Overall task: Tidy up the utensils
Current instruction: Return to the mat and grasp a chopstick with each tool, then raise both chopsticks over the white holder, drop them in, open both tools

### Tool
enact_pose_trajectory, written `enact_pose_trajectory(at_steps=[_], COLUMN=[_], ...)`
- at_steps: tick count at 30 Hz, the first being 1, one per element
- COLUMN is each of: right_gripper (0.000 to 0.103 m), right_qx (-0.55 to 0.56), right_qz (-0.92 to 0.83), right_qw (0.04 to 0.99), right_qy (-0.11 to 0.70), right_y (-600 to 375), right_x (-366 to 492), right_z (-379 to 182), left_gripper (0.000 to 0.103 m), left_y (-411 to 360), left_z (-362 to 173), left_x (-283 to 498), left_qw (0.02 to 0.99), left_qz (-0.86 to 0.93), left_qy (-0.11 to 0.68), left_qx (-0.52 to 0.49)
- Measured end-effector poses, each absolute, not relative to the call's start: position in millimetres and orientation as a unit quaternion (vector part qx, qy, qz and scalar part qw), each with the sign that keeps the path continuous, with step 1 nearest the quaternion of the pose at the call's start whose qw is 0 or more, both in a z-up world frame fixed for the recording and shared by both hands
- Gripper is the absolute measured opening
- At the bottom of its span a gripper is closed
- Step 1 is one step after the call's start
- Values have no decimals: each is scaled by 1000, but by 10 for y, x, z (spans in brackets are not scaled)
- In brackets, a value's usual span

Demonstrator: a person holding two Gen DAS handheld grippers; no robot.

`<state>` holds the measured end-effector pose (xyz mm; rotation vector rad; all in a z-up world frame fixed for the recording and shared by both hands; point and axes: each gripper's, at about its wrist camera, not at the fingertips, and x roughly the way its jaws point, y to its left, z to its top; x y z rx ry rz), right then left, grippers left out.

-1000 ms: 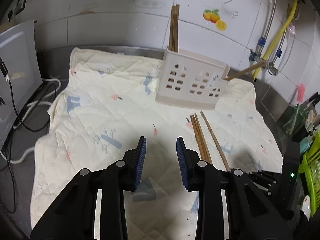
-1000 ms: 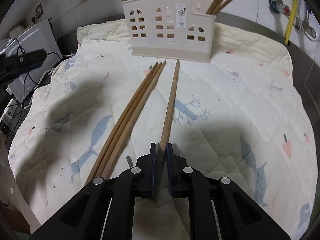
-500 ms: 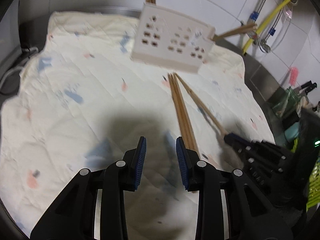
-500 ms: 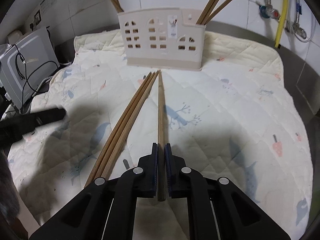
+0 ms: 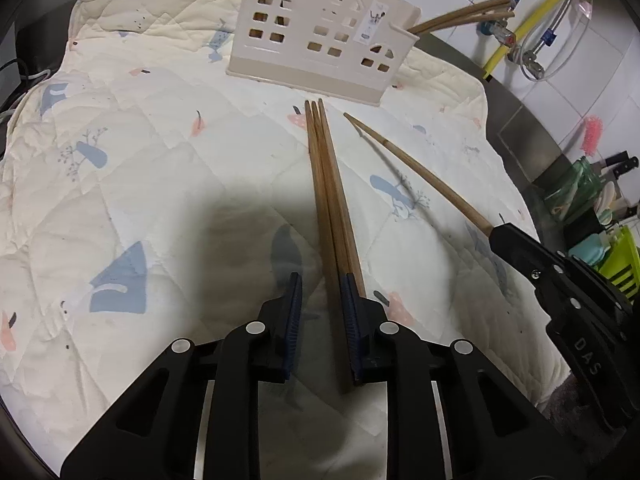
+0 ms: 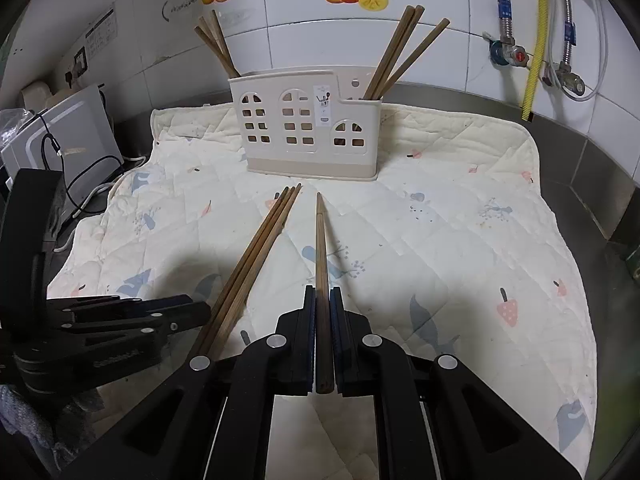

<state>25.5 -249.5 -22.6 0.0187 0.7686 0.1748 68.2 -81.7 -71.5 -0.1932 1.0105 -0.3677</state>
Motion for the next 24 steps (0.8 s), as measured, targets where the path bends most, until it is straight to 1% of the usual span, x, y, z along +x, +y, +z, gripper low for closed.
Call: enact_pose_trajectory(at_steps=[5, 19, 24], right_gripper=[7, 7, 7], right_qx=[12, 16, 16], right_qz=[87, 84, 83], right_qw=[924, 923, 926], right_qy=[373, 374, 367], right_y=[-2514, -2559, -2566], right_x=[247, 226, 203], right_z=[-221, -244, -209], left_gripper=[12, 11, 6], left_y=[-860, -941, -904], left_z=[-726, -756, -723], left_x=[681, 649, 667], left_qw=[860, 862, 861], left_qz=[-166, -144, -148], left_qy=[476, 481, 482], left_qx=[-83, -72, -74])
